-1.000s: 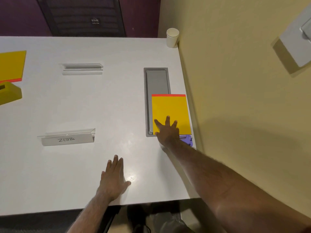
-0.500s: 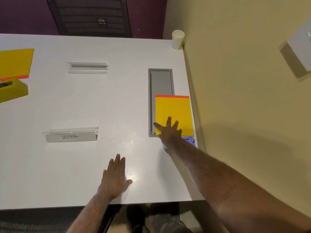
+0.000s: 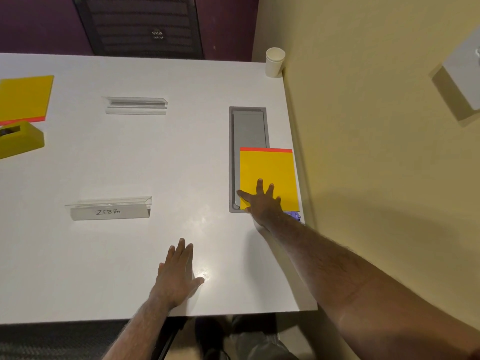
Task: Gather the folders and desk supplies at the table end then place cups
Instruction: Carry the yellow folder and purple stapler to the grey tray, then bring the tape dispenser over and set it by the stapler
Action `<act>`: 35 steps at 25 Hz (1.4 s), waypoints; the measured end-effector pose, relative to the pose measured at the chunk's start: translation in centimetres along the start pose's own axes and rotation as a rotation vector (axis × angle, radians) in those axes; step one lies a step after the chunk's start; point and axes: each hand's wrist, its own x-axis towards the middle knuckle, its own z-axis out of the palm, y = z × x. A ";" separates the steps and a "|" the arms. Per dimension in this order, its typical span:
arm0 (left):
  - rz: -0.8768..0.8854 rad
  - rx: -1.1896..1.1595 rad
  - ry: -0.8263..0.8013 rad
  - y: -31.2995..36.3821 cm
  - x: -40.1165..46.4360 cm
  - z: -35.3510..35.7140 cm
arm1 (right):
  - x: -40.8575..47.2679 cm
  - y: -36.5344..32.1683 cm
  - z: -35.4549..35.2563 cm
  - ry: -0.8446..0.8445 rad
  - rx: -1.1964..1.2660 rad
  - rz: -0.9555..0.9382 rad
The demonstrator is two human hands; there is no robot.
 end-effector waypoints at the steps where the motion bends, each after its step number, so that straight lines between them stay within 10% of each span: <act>1: -0.001 -0.004 -0.002 -0.1 0.0 0.1 | 0.1 0.1 0.1 0.000 -0.006 -0.007; 18: 0.014 -0.070 0.045 0.8 0.1 -1.8 | -0.2 1.2 0.7 0.129 -0.058 -0.087; 35: -0.148 -0.027 0.855 -10.2 -21.3 -18.2 | -12.1 -26.0 -7.0 0.674 0.209 -0.972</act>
